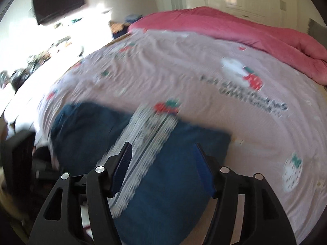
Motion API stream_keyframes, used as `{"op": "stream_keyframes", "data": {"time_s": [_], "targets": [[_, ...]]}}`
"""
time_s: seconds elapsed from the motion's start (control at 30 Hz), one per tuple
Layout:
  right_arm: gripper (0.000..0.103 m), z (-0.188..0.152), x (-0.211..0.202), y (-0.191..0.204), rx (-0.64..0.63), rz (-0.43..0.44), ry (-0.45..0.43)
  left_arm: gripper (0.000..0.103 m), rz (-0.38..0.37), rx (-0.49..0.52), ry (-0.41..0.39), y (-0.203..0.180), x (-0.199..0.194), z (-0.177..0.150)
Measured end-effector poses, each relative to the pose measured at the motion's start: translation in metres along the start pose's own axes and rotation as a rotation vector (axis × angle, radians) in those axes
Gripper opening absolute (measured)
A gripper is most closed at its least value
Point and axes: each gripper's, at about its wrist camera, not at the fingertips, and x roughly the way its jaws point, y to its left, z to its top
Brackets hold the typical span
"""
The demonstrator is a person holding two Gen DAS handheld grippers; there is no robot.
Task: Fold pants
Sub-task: 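Release the lace hems from both grippers and withdraw them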
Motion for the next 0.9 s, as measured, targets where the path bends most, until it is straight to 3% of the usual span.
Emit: {"op": "stream_keyframes", "data": {"time_s": [0.1,0.23,0.43,0.57,0.9], "targets": [[0.067,-0.024,0.01,0.011,-0.04,-0.025,0.074,0.019,0.015,0.007,0.003,-0.003,0.003,-0.001],[0.073,-0.055,0.026,0.008,-0.087,-0.146,0.167,0.022,0.034,0.019,0.004,-0.009,0.009,-0.003],[0.088,-0.069,0.03,-0.007,-0.013,-0.153,0.136,0.023,0.072,0.042,0.005,-0.015,0.014,-0.002],[0.089,-0.068,0.025,-0.006,0.002,-0.161,0.121,0.025,0.086,0.044,0.0,-0.018,0.013,-0.001],[0.09,-0.052,-0.025,0.009,0.036,-0.128,-0.023,0.047,0.16,0.058,-0.117,-0.023,-0.03,0.005]]}}
